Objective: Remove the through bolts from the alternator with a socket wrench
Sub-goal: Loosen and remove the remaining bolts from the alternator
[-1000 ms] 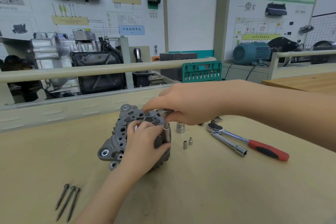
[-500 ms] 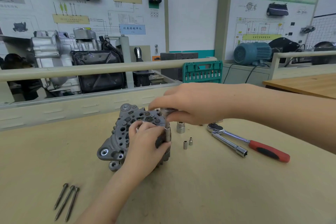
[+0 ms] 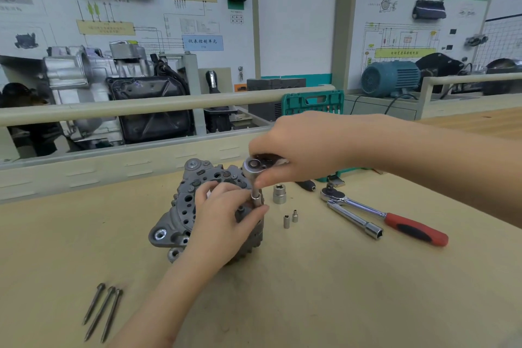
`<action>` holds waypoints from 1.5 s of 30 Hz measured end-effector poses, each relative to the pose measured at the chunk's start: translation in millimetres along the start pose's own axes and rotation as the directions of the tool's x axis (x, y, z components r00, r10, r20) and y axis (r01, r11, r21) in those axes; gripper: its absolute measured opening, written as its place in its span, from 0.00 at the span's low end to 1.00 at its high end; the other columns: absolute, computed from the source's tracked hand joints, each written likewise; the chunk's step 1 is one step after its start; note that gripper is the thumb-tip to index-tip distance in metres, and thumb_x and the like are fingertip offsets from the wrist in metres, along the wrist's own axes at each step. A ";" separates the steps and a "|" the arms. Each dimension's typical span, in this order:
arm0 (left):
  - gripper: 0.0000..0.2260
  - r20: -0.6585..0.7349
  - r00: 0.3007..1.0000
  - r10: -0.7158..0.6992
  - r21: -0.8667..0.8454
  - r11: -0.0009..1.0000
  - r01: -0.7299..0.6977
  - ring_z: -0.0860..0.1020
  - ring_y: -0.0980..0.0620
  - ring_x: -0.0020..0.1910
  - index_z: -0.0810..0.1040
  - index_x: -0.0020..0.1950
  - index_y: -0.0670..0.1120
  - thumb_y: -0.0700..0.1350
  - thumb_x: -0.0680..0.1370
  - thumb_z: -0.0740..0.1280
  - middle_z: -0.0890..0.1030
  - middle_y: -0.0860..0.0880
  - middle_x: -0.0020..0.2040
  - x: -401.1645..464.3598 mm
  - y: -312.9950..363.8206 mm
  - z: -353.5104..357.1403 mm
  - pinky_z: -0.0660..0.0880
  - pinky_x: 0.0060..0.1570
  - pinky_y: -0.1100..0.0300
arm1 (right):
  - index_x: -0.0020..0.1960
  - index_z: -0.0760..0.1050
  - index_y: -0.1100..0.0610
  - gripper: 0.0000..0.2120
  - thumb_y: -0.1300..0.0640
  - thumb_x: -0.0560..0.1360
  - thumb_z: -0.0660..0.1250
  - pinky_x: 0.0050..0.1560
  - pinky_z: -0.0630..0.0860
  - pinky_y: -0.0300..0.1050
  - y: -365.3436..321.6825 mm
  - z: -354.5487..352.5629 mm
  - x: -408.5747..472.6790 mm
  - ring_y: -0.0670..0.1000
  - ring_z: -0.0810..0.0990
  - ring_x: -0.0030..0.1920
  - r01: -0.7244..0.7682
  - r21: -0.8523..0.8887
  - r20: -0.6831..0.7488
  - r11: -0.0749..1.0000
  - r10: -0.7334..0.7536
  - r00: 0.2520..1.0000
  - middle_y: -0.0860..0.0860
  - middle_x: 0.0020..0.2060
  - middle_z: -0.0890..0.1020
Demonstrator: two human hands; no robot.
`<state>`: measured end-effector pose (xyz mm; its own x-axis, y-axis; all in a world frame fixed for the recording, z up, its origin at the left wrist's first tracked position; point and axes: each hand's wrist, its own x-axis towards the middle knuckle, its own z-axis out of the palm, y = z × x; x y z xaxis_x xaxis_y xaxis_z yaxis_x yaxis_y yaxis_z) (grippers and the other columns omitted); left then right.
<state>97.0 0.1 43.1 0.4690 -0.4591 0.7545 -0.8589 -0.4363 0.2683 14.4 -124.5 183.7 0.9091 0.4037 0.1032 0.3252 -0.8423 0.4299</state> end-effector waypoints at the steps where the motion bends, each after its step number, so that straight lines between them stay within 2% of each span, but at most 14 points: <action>1: 0.09 -0.022 1.000 -0.014 0.019 1.000 0.015 0.66 0.67 0.41 0.77 0.33 0.46 0.48 0.70 0.72 0.78 0.52 0.35 -0.3 2.1 0.6 0.51 0.56 0.67 | 0.38 0.66 0.54 0.20 0.36 0.74 0.54 0.26 0.60 0.39 -1.7 0.6 0.5 0.42 0.65 0.28 -0.023 -0.075 -0.031 0.997 0.021 0.999 0.45 0.28 0.68; 5: 0.08 -0.063 0.997 -0.048 0.022 0.999 0.049 0.65 0.71 0.42 0.76 0.32 0.49 0.47 0.69 0.73 0.69 0.62 0.30 -0.7 11.0 1.2 0.53 0.49 0.63 | 0.31 0.64 0.55 0.26 0.34 0.74 0.52 0.25 0.57 0.39 -6.7 3.0 1.4 0.46 0.63 0.24 -0.094 -0.114 -0.081 0.989 0.085 0.993 0.47 0.24 0.66; 8: 0.08 -0.013 0.999 -0.029 -0.018 0.999 0.029 0.67 0.64 0.40 0.75 0.33 0.49 0.48 0.70 0.72 0.74 0.59 0.33 -0.4 7.5 -2.3 0.53 0.51 0.65 | 0.42 0.70 0.55 0.20 0.39 0.76 0.54 0.26 0.60 0.39 -5.0 0.8 3.0 0.45 0.66 0.29 -0.017 -0.082 -0.008 0.997 0.017 1.000 0.46 0.29 0.68; 11: 0.06 0.035 0.999 -0.024 -0.081 0.996 0.027 0.67 0.70 0.45 0.80 0.40 0.46 0.48 0.71 0.70 0.78 0.53 0.39 0.2 5.7 -6.8 0.51 0.54 0.69 | 0.52 0.69 0.54 0.13 0.45 0.78 0.56 0.32 0.64 0.38 0.4 -3.2 3.7 0.48 0.71 0.38 0.054 -0.049 0.065 0.997 -0.051 0.997 0.47 0.38 0.73; 13: 0.06 0.015 0.999 -0.039 -0.059 0.997 0.040 0.67 0.69 0.43 0.81 0.39 0.46 0.48 0.71 0.71 0.78 0.53 0.37 0.7 6.6 -6.9 0.52 0.52 0.67 | 0.54 0.69 0.54 0.13 0.45 0.78 0.56 0.37 0.68 0.41 1.5 -3.1 4.0 0.50 0.73 0.42 0.085 -0.086 0.063 0.993 -0.079 0.995 0.49 0.42 0.75; 18: 0.08 -0.083 0.994 -0.070 0.014 0.997 0.072 0.67 0.60 0.35 0.79 0.33 0.46 0.48 0.66 0.74 0.67 0.62 0.29 2.2 14.7 -4.7 0.53 0.44 0.63 | 0.36 0.66 0.55 0.23 0.36 0.75 0.51 0.23 0.56 0.39 -6.3 -1.6 4.3 0.45 0.63 0.25 0.000 -0.267 -0.073 0.964 -0.021 0.997 0.47 0.26 0.65; 22: 0.07 -0.027 0.999 -0.040 -0.010 0.999 0.040 0.71 0.57 0.38 0.80 0.36 0.45 0.47 0.68 0.73 0.76 0.54 0.32 1.5 10.6 -7.3 0.55 0.48 0.63 | 0.42 0.67 0.54 0.16 0.42 0.77 0.54 0.25 0.58 0.39 -6.3 0.1 3.7 0.47 0.67 0.29 0.045 -0.168 -0.052 0.985 -0.054 0.997 0.46 0.30 0.67; 26: 0.04 0.037 0.998 -0.047 -0.133 0.990 0.051 0.71 0.68 0.43 0.80 0.41 0.49 0.48 0.71 0.70 0.75 0.62 0.36 4.0 5.5 -13.1 0.49 0.56 0.76 | 0.46 0.64 0.52 0.08 0.47 0.78 0.55 0.30 0.62 0.37 -1.1 -0.9 4.6 0.50 0.70 0.39 0.061 -0.100 -0.001 0.993 -0.061 0.998 0.46 0.36 0.70; 30: 0.06 -0.043 0.997 -0.070 -0.061 0.996 0.067 0.69 0.65 0.40 0.78 0.36 0.49 0.49 0.68 0.73 0.71 0.64 0.31 4.3 11.0 -8.7 0.53 0.50 0.65 | 0.44 0.68 0.55 0.19 0.39 0.76 0.52 0.28 0.63 0.41 -0.7 0.0 4.4 0.47 0.65 0.28 0.034 -0.205 -0.072 0.978 -0.050 0.996 0.47 0.29 0.67; 32: 0.06 -0.053 0.996 -0.067 -0.045 0.997 0.065 0.68 0.65 0.39 0.78 0.37 0.49 0.49 0.68 0.73 0.70 0.64 0.30 3.8 13.4 -7.5 0.53 0.48 0.64 | 0.39 0.69 0.56 0.22 0.37 0.74 0.53 0.25 0.60 0.39 -1.5 0.4 3.0 0.47 0.65 0.27 0.016 -0.143 -0.070 0.990 -0.026 0.997 0.47 0.26 0.66; 37: 0.06 0.035 0.999 -0.008 -0.131 0.991 0.013 0.67 0.72 0.46 0.80 0.47 0.48 0.49 0.72 0.69 0.75 0.61 0.39 4.6 7.0 -12.0 0.49 0.55 0.77 | 0.45 0.68 0.53 0.10 0.47 0.77 0.56 0.29 0.62 0.37 1.2 -1.5 1.4 0.45 0.68 0.32 0.029 -0.018 0.007 0.999 -0.029 1.000 0.45 0.31 0.69; 39: 0.07 0.048 0.999 -0.004 -0.165 0.986 0.012 0.66 0.77 0.47 0.81 0.48 0.47 0.47 0.73 0.69 0.75 0.63 0.39 5.7 5.9 -13.7 0.46 0.54 0.80 | 0.46 0.67 0.54 0.07 0.51 0.78 0.57 0.35 0.68 0.39 4.1 -2.1 1.8 0.49 0.72 0.39 0.043 0.033 0.039 0.999 -0.045 0.998 0.47 0.36 0.73; 42: 0.06 -0.008 0.999 -0.034 -0.100 0.994 0.033 0.72 0.66 0.43 0.81 0.43 0.47 0.47 0.70 0.71 0.74 0.63 0.35 6.2 7.9 -13.8 0.50 0.54 0.76 | 0.48 0.67 0.55 0.10 0.48 0.78 0.55 0.44 0.72 0.46 3.4 -0.2 2.5 0.51 0.73 0.41 0.054 -0.039 0.027 0.998 -0.052 0.998 0.49 0.40 0.75; 45: 0.06 -0.071 0.995 -0.067 -0.042 0.997 0.064 0.70 0.59 0.40 0.78 0.38 0.49 0.48 0.68 0.73 0.73 0.63 0.32 6.0 13.0 -10.3 0.53 0.51 0.68 | 0.43 0.69 0.56 0.20 0.39 0.77 0.52 0.33 0.70 0.44 1.8 -0.2 3.5 0.48 0.69 0.30 0.005 -0.164 -0.039 0.986 -0.011 0.999 0.47 0.30 0.69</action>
<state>86.5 -0.4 57.3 0.5099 -0.3727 0.7753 -0.8347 -0.4323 0.3411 18.1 -124.5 185.0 0.8947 0.4265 0.1330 0.2822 -0.7703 0.5718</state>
